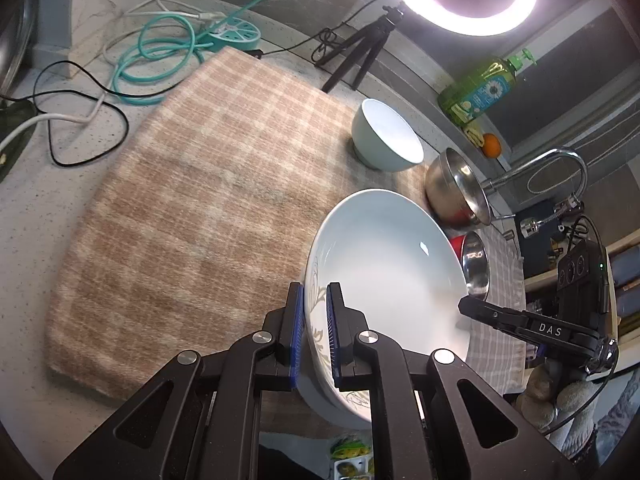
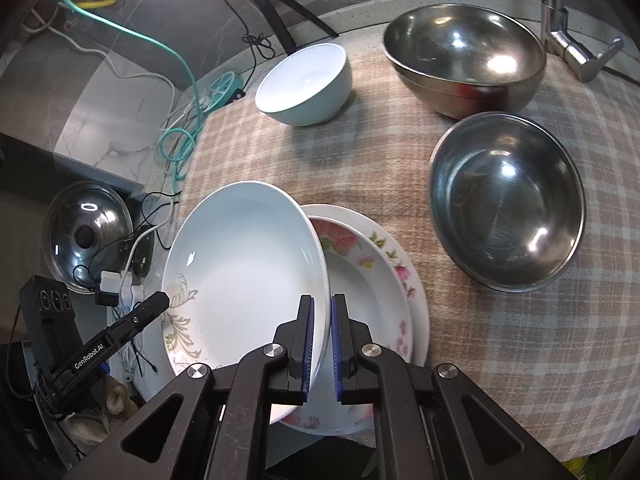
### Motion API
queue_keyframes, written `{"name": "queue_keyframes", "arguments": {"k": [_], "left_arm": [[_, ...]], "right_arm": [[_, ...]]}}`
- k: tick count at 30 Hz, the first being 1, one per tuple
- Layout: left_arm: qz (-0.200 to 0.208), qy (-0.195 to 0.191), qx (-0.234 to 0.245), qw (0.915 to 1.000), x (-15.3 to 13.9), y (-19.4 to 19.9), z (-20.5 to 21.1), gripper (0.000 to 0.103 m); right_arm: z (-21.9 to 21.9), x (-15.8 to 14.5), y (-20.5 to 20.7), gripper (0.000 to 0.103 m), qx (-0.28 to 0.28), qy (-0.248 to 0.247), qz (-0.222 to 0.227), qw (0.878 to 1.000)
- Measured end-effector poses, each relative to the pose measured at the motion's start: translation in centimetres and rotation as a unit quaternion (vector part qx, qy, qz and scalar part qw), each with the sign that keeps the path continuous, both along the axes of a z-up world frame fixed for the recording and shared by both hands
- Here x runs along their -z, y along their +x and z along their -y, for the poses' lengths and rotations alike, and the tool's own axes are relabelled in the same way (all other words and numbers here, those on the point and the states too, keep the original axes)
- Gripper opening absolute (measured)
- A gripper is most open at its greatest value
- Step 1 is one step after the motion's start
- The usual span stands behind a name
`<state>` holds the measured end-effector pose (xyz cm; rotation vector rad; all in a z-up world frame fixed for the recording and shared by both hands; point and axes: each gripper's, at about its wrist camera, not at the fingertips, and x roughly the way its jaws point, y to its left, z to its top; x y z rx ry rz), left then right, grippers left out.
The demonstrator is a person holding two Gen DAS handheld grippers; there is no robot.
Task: Organize plates and bowls
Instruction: 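Lift the white leaf-pattern plate and carry it toward the floral stack, then lower the white plate onto the rose-rimmed plate and open the right gripper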
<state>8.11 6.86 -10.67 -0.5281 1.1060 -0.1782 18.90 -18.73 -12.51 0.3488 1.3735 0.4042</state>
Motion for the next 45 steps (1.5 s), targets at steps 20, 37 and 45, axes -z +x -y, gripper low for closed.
{"name": "queue_keyframes", "arguments": {"k": [20, 37, 45], "left_arm": [[-0.019, 0.007, 0.018, 0.9996, 1.5, 0.3, 2.3, 0.009], [-0.027, 0.008, 0.025, 0.9993, 2.1, 0.2, 2.9, 0.009], [-0.028, 0.01, 0.027, 0.9992, 2.4, 0.0, 3.0, 0.009]], "right_arm": [[2.5, 1.6, -0.8, 0.008, 0.018, -0.002, -0.018, 1.0], [2.9, 2.1, -1.3, 0.008, 0.021, -0.008, -0.024, 0.999], [2.8, 2.4, -1.5, 0.008, 0.023, -0.009, -0.027, 0.999]]}}
